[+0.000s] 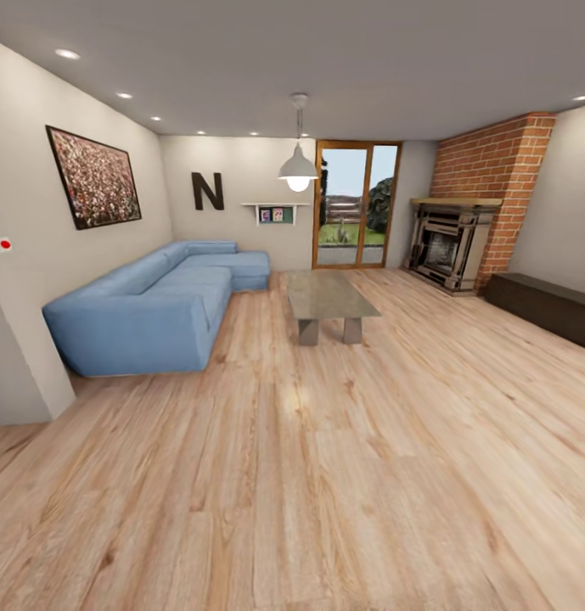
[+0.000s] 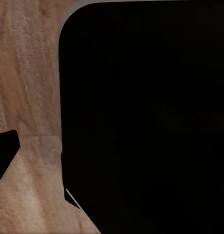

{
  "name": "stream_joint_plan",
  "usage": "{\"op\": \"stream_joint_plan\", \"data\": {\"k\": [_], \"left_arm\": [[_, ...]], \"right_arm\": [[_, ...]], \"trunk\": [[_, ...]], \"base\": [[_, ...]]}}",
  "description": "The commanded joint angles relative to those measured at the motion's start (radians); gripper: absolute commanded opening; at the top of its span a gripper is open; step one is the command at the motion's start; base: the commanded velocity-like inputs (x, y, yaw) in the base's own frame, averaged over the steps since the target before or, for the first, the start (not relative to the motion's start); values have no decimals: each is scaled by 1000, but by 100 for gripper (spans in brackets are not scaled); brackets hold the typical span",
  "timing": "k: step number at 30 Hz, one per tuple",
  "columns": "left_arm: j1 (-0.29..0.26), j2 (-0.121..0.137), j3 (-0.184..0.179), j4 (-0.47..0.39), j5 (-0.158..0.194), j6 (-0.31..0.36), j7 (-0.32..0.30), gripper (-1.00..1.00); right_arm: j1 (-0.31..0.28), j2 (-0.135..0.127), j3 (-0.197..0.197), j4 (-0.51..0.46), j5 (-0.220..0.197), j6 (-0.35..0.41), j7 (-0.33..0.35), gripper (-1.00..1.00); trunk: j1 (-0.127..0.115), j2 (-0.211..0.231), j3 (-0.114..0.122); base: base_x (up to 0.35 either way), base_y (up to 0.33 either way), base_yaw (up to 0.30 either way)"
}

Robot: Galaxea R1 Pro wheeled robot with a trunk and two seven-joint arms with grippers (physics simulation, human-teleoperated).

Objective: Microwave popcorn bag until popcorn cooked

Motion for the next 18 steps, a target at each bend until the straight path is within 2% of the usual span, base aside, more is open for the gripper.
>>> {"op": "stream_joint_plan", "data": {"k": [1,18], "left_arm": [[0,0,1,0,2,-1,0,100],[0,0,2,0,2,-2,0,100]], "right_arm": [[0,0,0,0,-1,-4,0,100],[0,-2,0,0,-1,-4,0,100]], "trunk": [[0,0,-1],[0,0,-1]], "base": [[0,0,-289],[0,0,-289]]}}
